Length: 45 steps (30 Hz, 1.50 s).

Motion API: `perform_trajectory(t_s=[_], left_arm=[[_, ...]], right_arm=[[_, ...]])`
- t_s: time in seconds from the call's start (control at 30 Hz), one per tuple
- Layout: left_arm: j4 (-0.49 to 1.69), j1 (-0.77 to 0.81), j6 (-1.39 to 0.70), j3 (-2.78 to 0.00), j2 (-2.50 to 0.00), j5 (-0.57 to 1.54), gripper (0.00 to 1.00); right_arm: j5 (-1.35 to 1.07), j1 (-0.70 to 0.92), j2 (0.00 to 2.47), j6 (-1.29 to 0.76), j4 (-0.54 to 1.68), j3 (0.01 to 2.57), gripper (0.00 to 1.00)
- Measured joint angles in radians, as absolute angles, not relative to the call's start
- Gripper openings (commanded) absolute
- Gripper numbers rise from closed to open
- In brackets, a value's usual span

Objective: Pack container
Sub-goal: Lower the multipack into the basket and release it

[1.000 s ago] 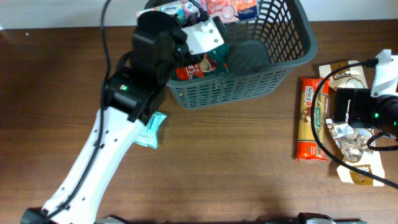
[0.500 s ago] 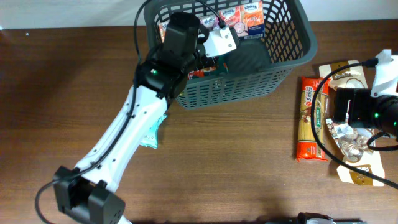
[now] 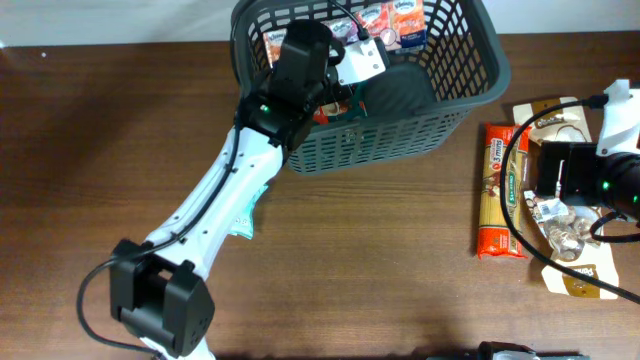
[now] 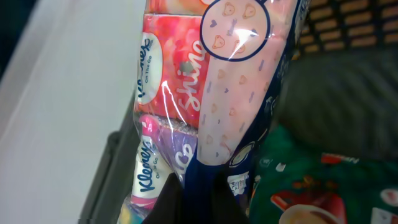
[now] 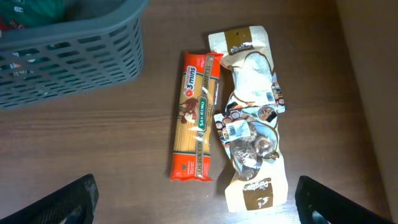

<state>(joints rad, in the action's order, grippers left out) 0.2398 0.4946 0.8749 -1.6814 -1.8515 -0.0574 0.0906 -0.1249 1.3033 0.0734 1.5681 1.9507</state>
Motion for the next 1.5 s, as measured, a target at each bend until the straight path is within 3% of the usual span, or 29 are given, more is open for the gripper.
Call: perform_trajectory(t_s=[0.53, 0.57, 0.67, 0.7, 0.8, 1.07, 1.5], left_arm=[[0.212, 0.474, 0.875, -1.681, -1.891, -0.143, 0.02], [0.212, 0.472, 0.875, -1.681, -1.891, -0.145, 0.05], [0.208, 0.469, 0.876, -1.681, -1.891, -0.147, 0.37], [0.205, 0.469, 0.878, -1.681, -1.891, -0.148, 0.52], [0.194, 0.469, 0.878, -1.681, -1.891, -0.15, 0.79], [0.193, 0.469, 0.883, -1.681, -1.891, -0.155, 1.0], [0.118, 0.499, 0.886, -1.681, -1.869, -0.179, 1.0]], right_arm=[[0.091, -0.125, 1.303, 0.074, 1.568, 1.951, 0.99], [0.091, -0.125, 1.303, 0.074, 1.568, 1.951, 0.99], [0.091, -0.125, 1.303, 0.074, 1.568, 1.951, 0.99], [0.091, -0.125, 1.303, 0.074, 1.568, 1.951, 0.99], [0.091, -0.125, 1.303, 0.074, 1.568, 1.951, 0.99], [0.091, -0.125, 1.303, 0.074, 1.568, 1.951, 0.99], [0.091, -0.125, 1.303, 0.074, 1.568, 1.951, 0.99]])
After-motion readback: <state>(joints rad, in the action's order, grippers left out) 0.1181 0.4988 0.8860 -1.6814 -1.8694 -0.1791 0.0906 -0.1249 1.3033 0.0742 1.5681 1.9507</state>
